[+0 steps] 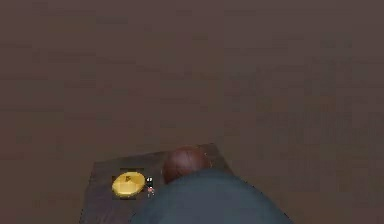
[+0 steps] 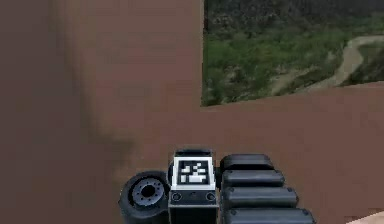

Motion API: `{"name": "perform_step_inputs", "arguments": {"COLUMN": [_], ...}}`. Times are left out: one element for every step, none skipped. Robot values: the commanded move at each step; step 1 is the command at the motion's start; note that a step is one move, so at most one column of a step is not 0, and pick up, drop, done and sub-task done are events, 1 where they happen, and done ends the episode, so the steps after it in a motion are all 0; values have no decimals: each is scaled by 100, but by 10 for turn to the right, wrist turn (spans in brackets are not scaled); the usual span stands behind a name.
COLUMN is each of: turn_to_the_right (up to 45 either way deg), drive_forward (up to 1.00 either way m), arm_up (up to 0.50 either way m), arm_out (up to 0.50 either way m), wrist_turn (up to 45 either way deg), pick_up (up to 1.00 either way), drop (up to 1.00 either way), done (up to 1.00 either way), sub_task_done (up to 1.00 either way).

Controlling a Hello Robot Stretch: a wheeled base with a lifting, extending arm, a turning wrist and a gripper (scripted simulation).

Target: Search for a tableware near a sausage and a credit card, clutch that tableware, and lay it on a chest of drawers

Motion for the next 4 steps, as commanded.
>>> {"name": "perform_step_inputs", "arguments": {"turn_to_the_right": [270,-450,-240,450], "drive_forward": [0,0,0,0], "arm_up": [0,0,0,0], "arm_out": [0,0,0,0], "wrist_turn": [0,0,0,0], "pick_up": [0,0,0,0], "drop": [0,0,0,0], "done": [0,0,0,0], "sub_task_done": [0,0,0,0]}}
